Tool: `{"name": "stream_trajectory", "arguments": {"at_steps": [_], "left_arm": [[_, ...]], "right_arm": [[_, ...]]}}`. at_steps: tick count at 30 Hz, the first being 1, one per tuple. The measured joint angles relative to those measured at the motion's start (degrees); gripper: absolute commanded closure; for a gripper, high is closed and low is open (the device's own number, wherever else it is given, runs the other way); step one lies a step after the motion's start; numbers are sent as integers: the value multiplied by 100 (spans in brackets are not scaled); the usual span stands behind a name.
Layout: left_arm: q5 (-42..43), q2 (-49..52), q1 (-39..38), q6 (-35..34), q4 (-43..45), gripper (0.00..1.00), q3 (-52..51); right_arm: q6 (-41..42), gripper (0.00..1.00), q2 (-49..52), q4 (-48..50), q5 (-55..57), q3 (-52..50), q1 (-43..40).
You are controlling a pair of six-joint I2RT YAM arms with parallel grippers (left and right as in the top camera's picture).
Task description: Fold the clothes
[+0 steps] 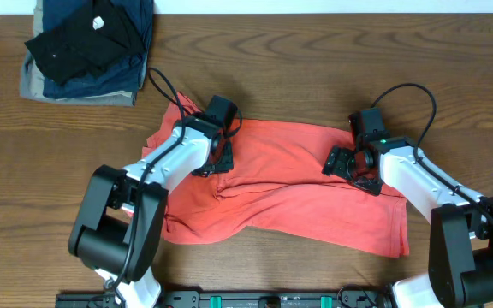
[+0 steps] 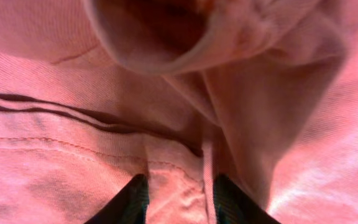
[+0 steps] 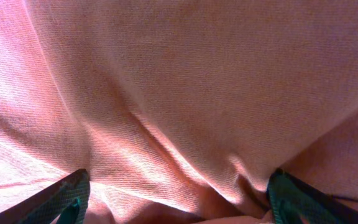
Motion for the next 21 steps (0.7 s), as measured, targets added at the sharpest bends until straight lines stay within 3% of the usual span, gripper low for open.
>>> {"name": "stream_trajectory", "arguments": {"at_steps": [7,11,21], "left_arm": [[-52,63,-2,61,0,81,0],[-85,63,-2,83,-24,93,0],[-85,-120,-2,101,-310,94,0]], "right_arm": [[0,10,0,-2,-2,0,0],[0,10,0,-2,-2,0,0],[0,10,0,-2,0,0,0]]}}
